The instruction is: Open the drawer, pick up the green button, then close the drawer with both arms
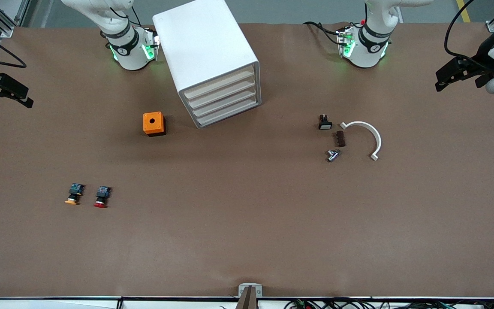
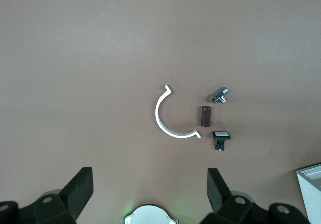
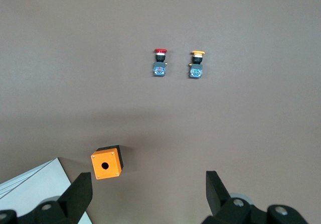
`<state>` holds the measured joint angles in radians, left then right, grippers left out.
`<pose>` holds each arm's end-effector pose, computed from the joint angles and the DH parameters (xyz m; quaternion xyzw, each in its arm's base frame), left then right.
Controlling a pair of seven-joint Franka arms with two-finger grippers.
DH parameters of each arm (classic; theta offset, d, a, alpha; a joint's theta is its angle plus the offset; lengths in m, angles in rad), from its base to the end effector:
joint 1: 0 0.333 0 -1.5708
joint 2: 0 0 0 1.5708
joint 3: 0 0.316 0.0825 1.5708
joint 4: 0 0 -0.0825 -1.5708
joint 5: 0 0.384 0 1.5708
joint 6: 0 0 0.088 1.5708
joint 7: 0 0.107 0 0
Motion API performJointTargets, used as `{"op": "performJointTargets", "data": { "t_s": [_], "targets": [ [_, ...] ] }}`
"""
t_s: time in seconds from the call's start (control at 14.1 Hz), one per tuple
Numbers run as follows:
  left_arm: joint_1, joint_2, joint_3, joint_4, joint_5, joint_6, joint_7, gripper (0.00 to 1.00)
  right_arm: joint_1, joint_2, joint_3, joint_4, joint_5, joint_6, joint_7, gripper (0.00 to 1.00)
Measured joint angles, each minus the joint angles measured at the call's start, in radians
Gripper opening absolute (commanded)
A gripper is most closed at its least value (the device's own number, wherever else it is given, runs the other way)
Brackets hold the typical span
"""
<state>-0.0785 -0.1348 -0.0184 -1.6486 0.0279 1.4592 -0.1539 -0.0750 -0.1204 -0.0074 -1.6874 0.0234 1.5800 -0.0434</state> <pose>0.4979 -0.0458 0.6499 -0.9991 -0.0298 0.0252 0.0184 0.5154 -0.0403 0.6348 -0.9997 0.0195 -0.0072 0.0117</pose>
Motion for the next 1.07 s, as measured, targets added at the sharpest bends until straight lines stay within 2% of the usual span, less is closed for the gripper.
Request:
{"op": "performJointTargets", "data": {
  "t_s": [0.43,0.78,1.07],
  "targets": [
    [0.0,0.015,0.0,0.009,0.0,-0.001,0.0,1.0,0.0,0.0,0.001,0.0,0.0,0.0,-0.001,1.0],
    [-0.013,0.161,-0.006,0.054,0.0,0.007,-0.007,1.0,0.0,0.0,0.0,-0.001,0.0,0.0,-0.001,1.0],
    [-0.038,0.272,-0.017,0.064,-0.017,0.058,-0.196,1.0,0.0,0.0,0.0,-0.001,0.0,0.0,-0.001,1.0]
  ]
}}
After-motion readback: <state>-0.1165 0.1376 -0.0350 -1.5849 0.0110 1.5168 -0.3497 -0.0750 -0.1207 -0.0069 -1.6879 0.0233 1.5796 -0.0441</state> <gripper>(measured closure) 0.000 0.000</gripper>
